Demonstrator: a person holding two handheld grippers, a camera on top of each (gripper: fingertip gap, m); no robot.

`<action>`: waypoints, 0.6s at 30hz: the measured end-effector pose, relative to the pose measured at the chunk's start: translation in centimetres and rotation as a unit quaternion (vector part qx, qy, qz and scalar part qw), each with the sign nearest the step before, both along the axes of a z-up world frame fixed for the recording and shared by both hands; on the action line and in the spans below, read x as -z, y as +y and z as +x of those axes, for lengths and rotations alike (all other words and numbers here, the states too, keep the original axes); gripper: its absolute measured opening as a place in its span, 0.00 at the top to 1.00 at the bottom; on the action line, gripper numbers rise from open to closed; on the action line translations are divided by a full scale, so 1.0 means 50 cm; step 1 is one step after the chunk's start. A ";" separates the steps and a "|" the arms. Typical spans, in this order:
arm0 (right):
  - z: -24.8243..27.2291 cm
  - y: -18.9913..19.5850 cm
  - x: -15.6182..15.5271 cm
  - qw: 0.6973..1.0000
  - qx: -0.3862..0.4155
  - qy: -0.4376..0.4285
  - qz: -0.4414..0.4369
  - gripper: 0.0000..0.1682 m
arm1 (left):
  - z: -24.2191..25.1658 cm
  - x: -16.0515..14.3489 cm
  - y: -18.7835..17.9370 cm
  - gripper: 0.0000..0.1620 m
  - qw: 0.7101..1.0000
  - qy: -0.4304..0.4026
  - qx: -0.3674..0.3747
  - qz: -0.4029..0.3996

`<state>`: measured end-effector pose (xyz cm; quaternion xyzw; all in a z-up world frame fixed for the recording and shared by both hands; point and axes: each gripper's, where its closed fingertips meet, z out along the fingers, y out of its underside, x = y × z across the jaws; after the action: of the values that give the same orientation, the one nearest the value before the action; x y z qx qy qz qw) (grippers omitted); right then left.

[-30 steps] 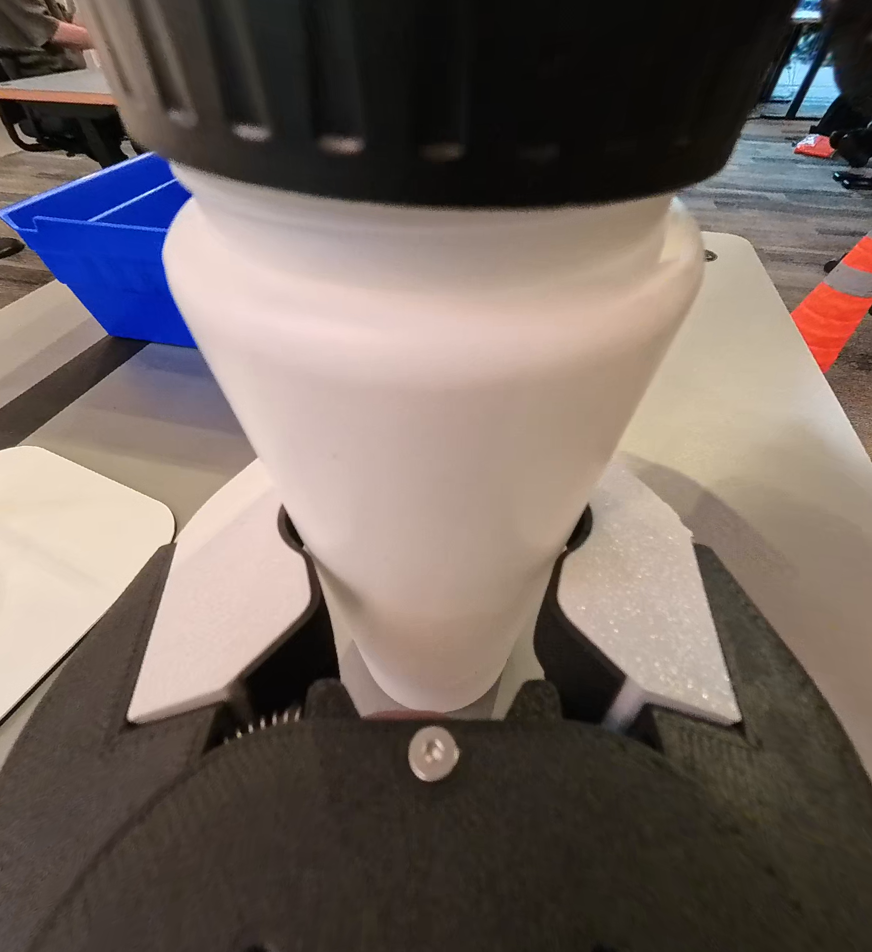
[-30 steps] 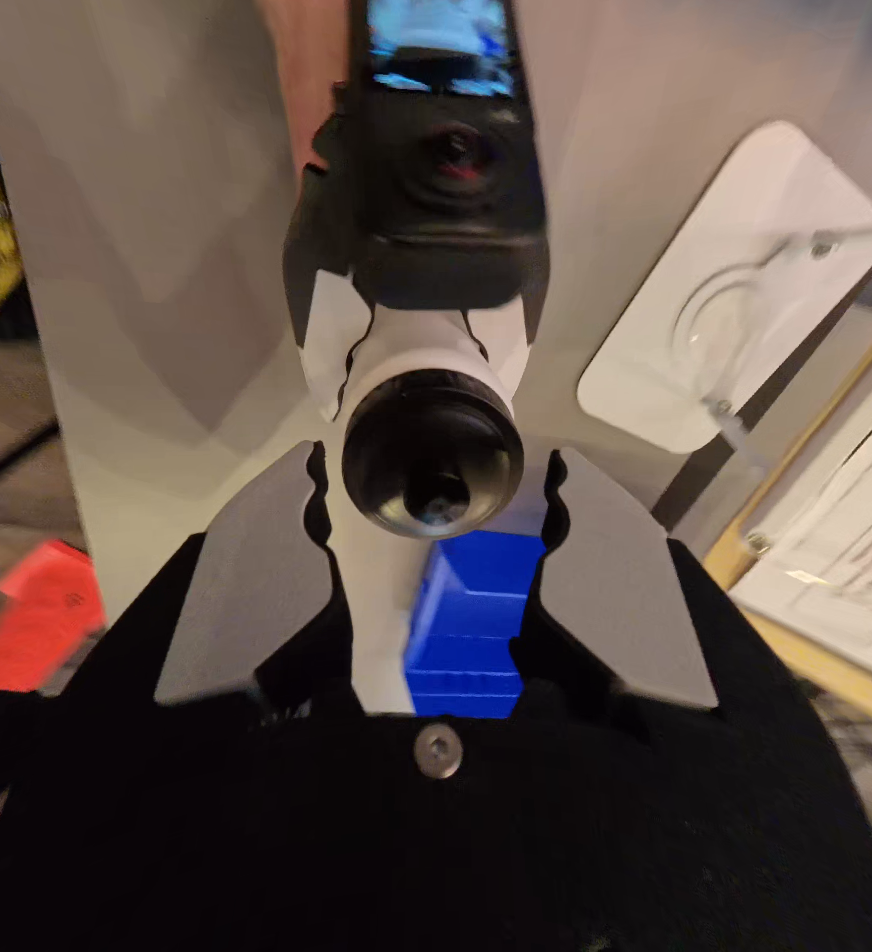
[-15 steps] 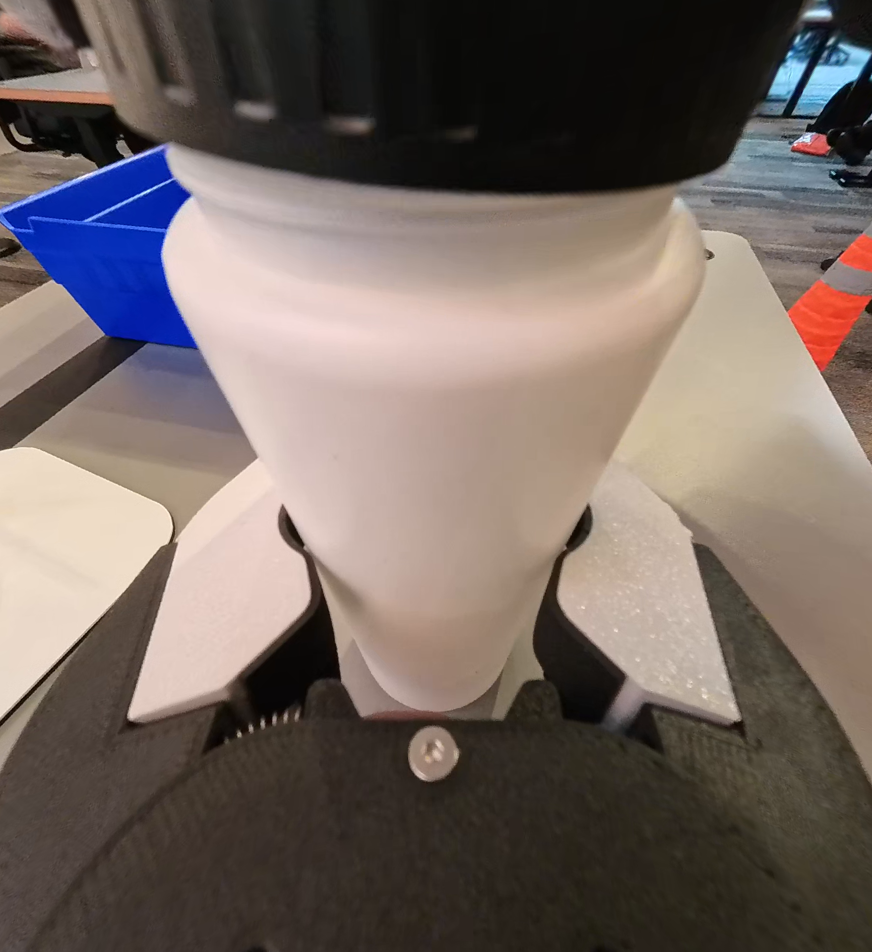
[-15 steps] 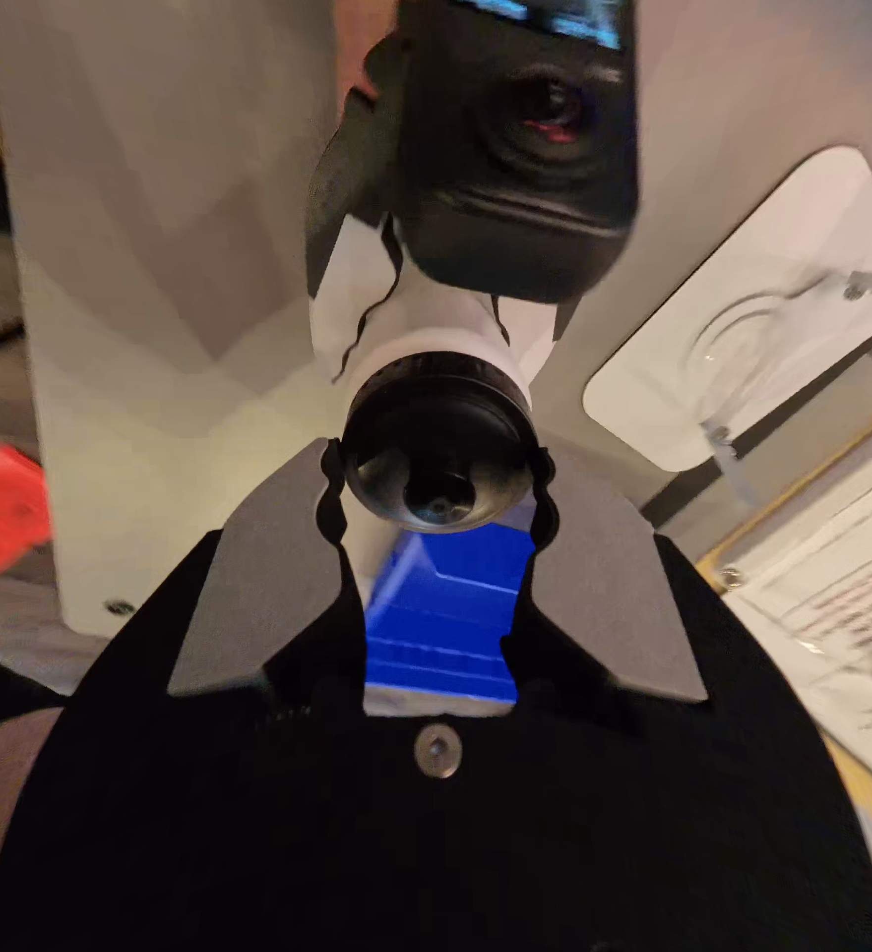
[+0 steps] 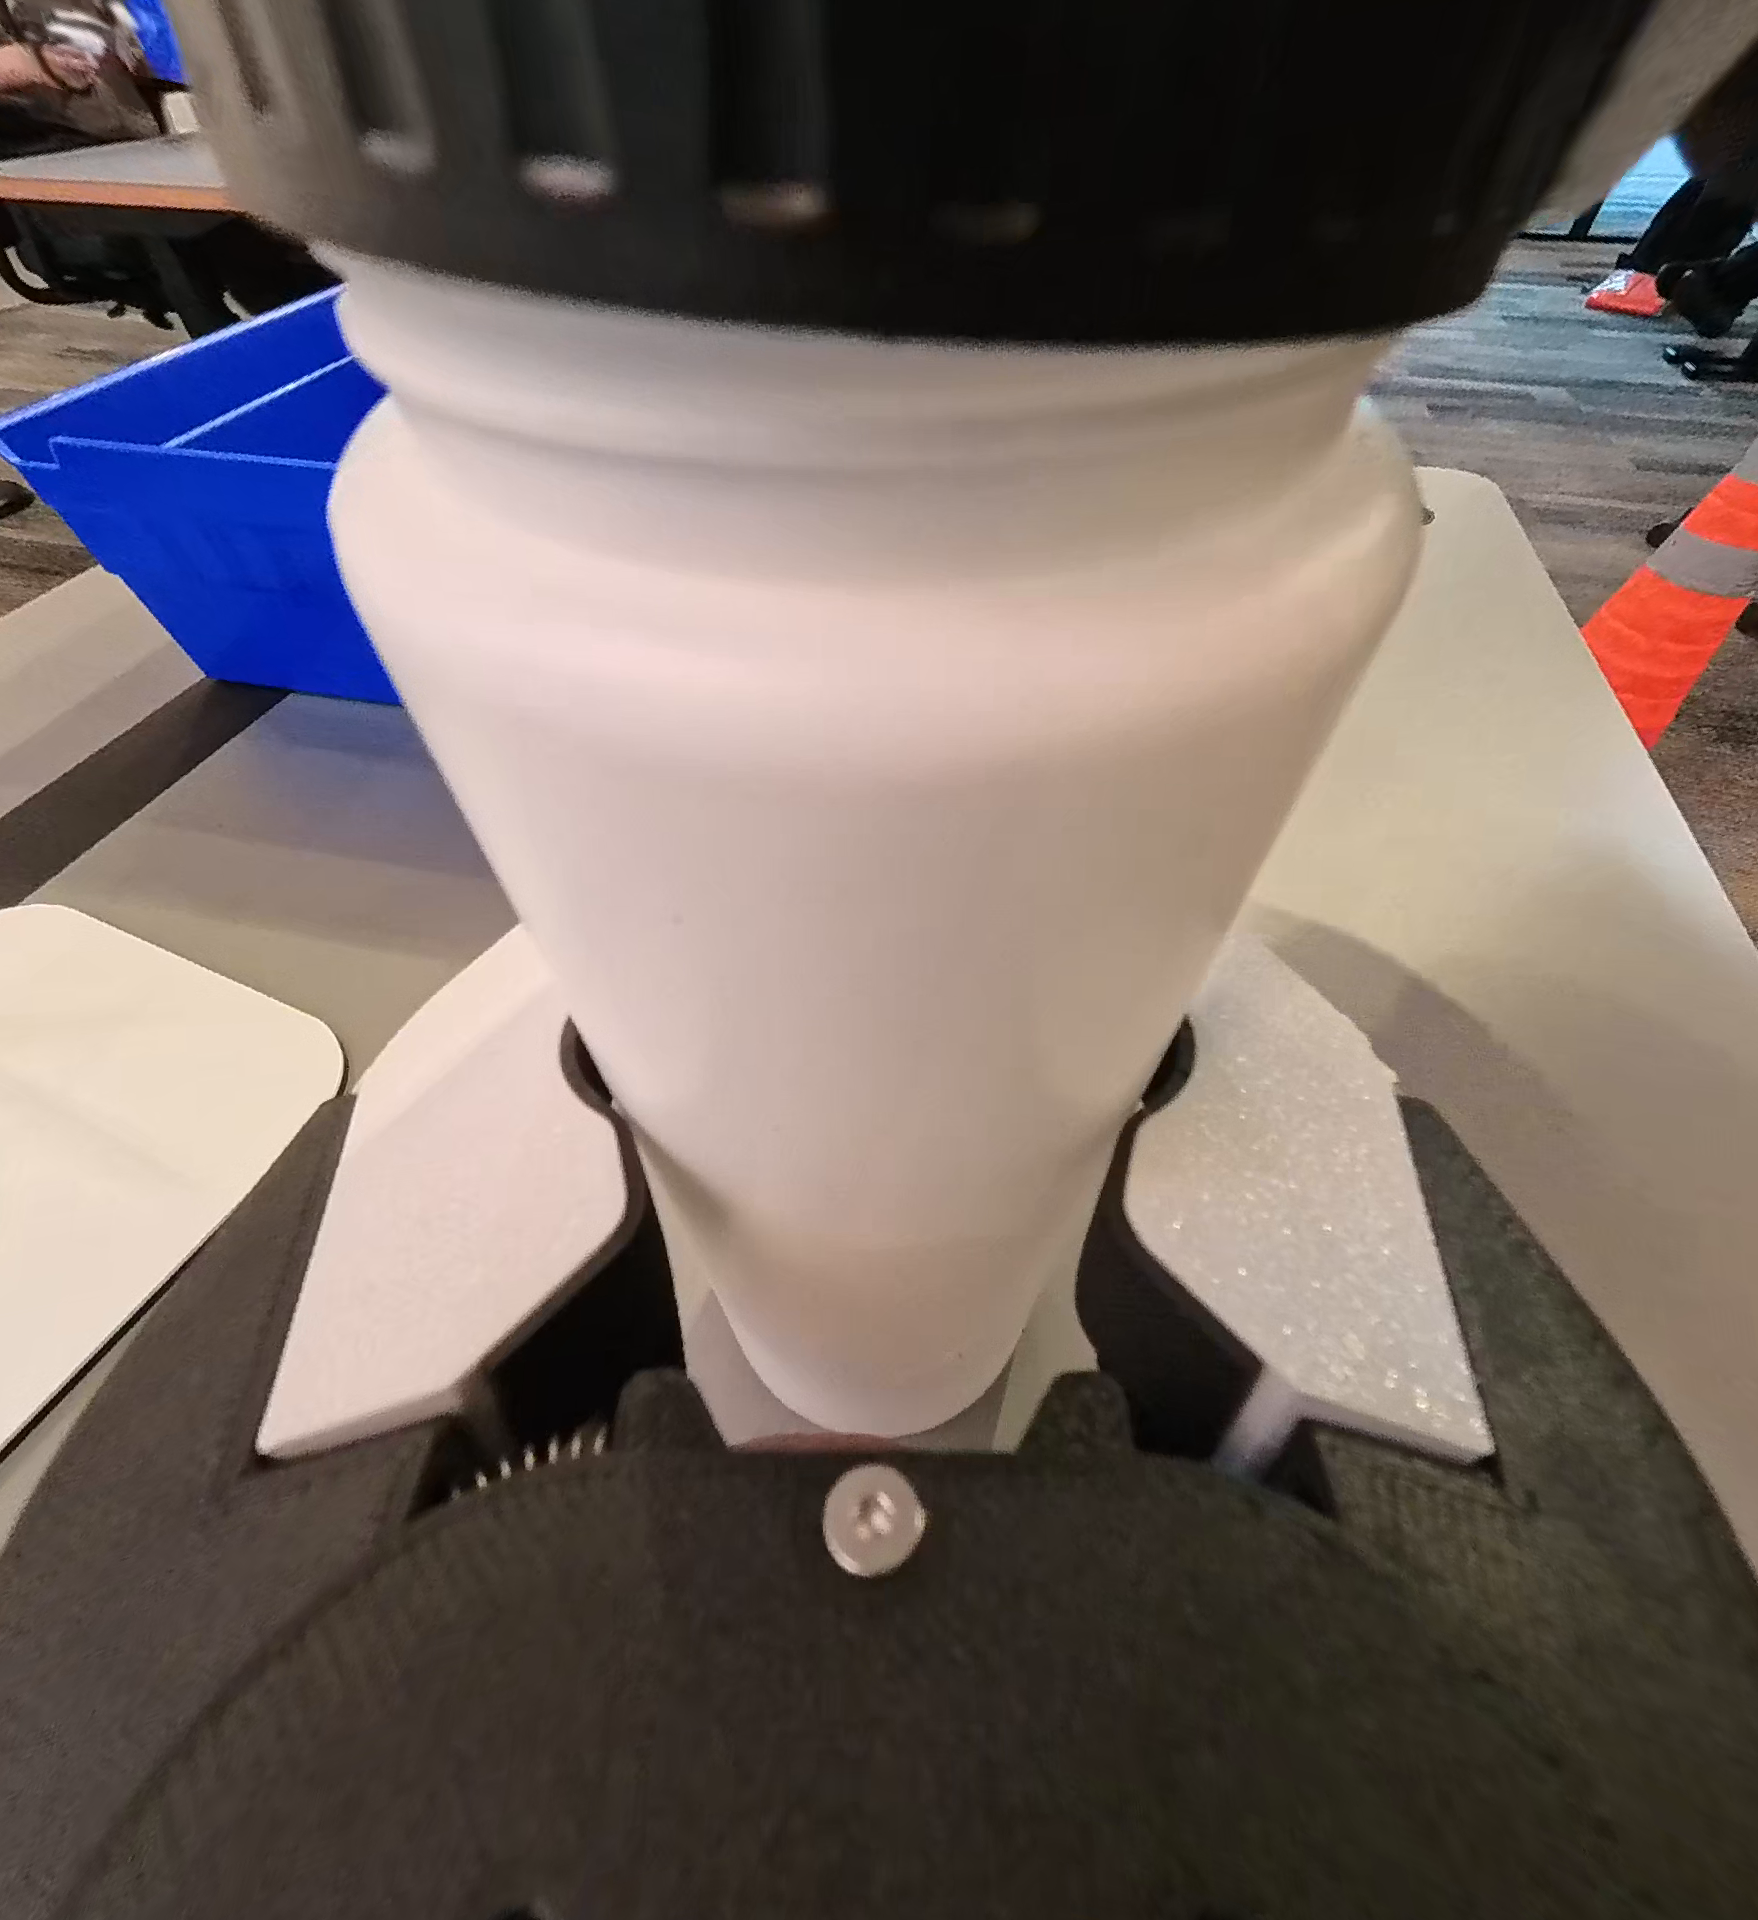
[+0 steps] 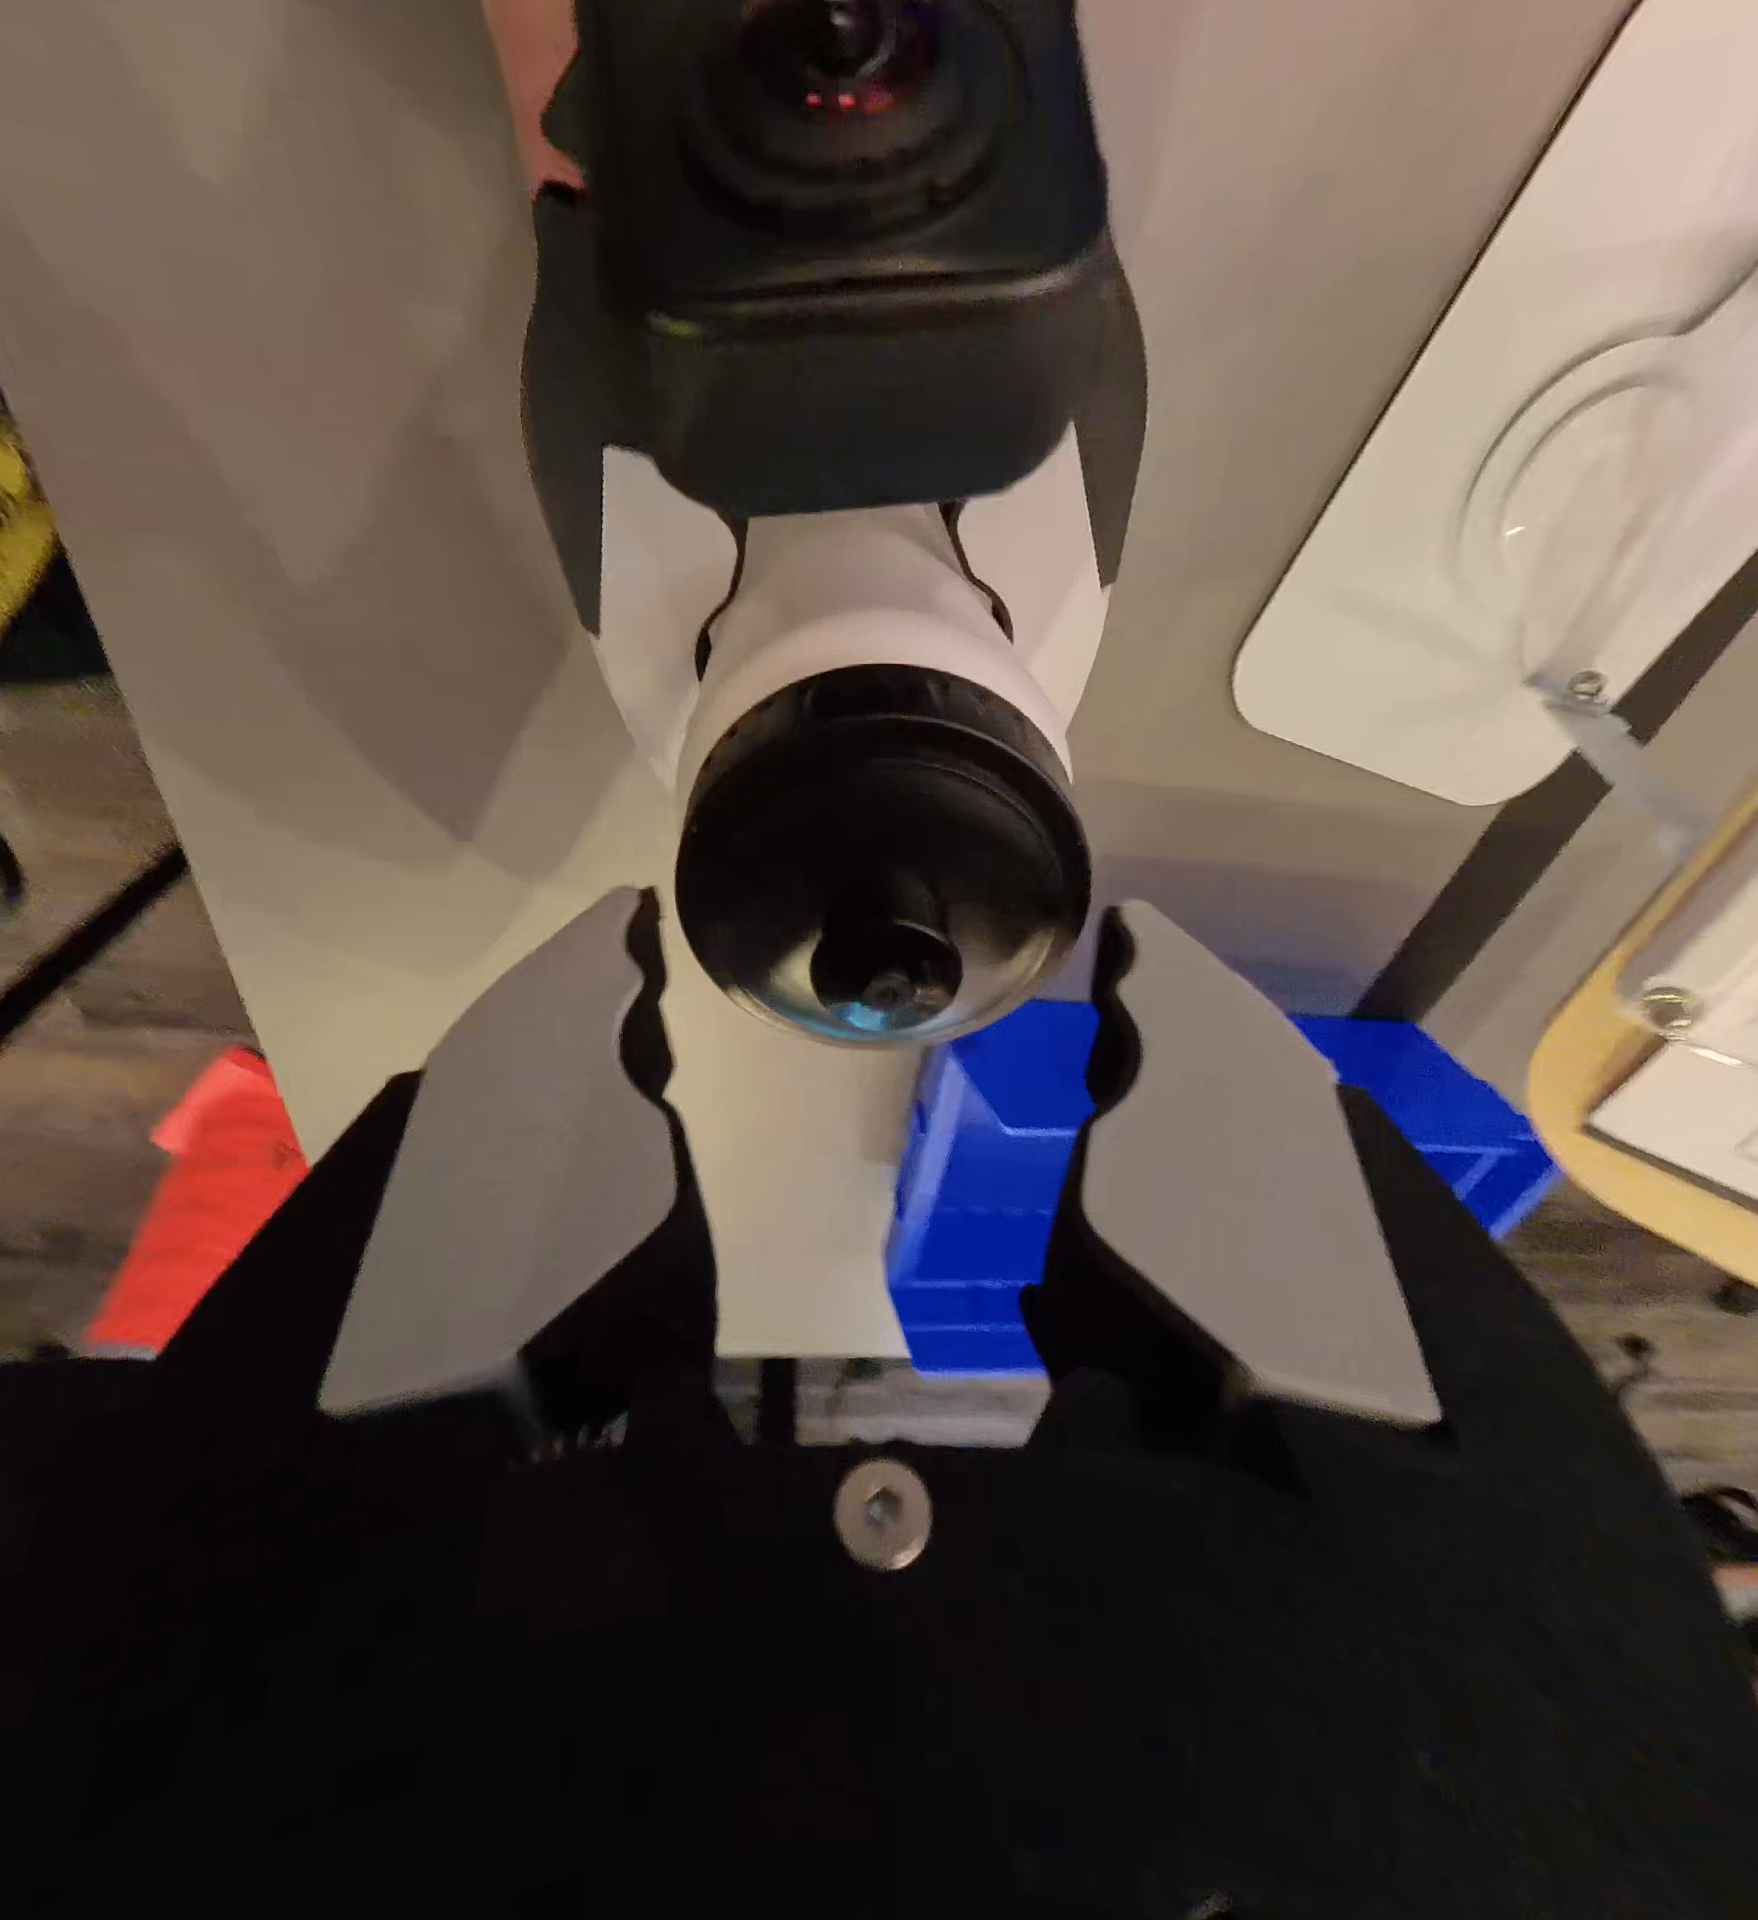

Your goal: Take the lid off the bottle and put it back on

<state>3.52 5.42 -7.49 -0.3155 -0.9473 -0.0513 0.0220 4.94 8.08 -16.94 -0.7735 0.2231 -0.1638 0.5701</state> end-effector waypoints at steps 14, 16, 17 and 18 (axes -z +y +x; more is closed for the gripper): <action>-0.015 0.015 -0.004 0.951 -0.248 -0.023 0.180 0.56 | -0.004 -0.001 -0.001 0.39 1.000 -0.006 -0.001 -0.001; -0.020 0.015 -0.006 0.942 -0.268 -0.033 0.201 0.56 | -0.006 -0.002 -0.001 0.39 1.000 -0.009 -0.001 -0.001; -0.022 0.015 -0.006 0.941 -0.273 -0.034 0.197 0.56 | -0.007 -0.002 -0.002 0.39 1.000 -0.009 -0.002 -0.002; -0.022 0.015 -0.006 0.944 -0.271 -0.032 0.188 0.56 | -0.007 -0.002 -0.002 0.39 1.000 -0.010 -0.001 -0.002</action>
<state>2.42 6.15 -7.20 -0.0355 -0.9702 -0.2309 0.0638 4.59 7.99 -16.84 -0.7735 0.2157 -0.1717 0.5707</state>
